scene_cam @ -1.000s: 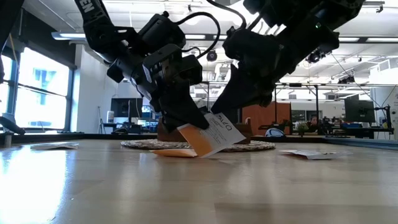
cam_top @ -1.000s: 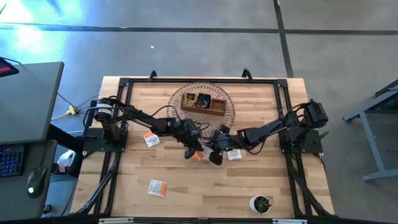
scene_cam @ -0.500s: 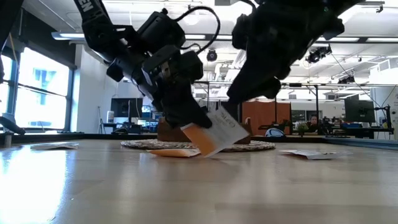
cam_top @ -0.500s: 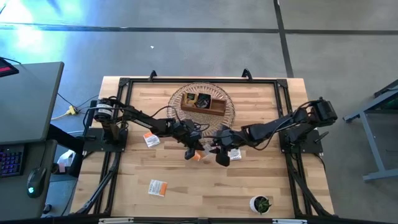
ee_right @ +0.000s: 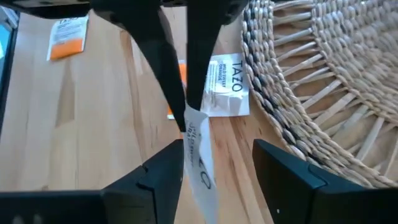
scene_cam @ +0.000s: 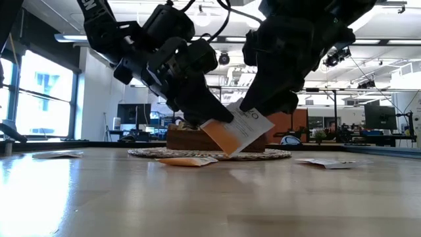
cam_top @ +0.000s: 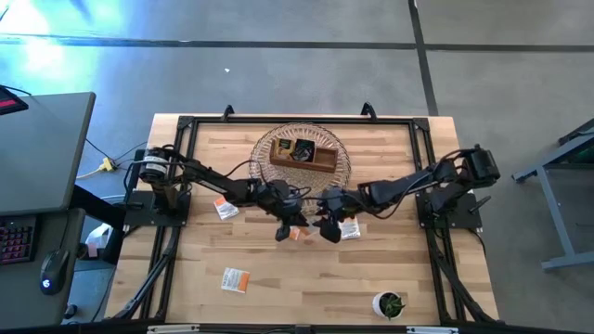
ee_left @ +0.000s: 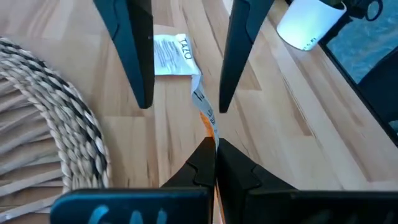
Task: Pick & Place Tea
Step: Put the white tea bag into the right section of the wooden organizer
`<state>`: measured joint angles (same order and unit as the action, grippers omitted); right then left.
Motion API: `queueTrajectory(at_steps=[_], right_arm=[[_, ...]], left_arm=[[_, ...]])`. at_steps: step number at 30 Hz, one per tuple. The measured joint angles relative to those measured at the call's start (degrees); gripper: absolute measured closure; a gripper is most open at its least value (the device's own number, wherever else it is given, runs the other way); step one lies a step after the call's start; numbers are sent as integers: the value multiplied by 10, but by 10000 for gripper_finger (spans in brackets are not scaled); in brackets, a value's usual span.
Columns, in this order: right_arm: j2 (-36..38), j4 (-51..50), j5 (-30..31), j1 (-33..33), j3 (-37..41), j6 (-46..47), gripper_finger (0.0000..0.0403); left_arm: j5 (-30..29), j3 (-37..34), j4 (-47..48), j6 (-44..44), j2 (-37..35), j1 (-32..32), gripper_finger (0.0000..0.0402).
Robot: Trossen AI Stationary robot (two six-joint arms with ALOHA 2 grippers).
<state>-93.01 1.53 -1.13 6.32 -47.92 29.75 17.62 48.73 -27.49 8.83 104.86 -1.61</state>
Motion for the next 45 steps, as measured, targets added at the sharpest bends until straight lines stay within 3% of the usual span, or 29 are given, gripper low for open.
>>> queueTrajectory(at_steps=[4,10,21,29,37,41,45], right_arm=[[0,0,-38,0,0,0,215],[0,0,-37,0,0,26,240],[0,-12,-22,1,0,28,391],[0,-14,-7,2,0,49,399],[-1,-29,11,2,0,74,400],[-1,-45,26,8,0,93,399],[-1,-70,49,18,0,86,400]], left_arm=[[-21,0,0,-1,0,1,401],[-32,0,-3,-15,0,1,401],[-30,0,-3,-2,0,1,401],[-29,0,2,-12,0,1,398],[-3,0,32,-16,0,1,317],[-15,0,80,6,0,1,267],[-4,-1,166,39,-39,1,251]])
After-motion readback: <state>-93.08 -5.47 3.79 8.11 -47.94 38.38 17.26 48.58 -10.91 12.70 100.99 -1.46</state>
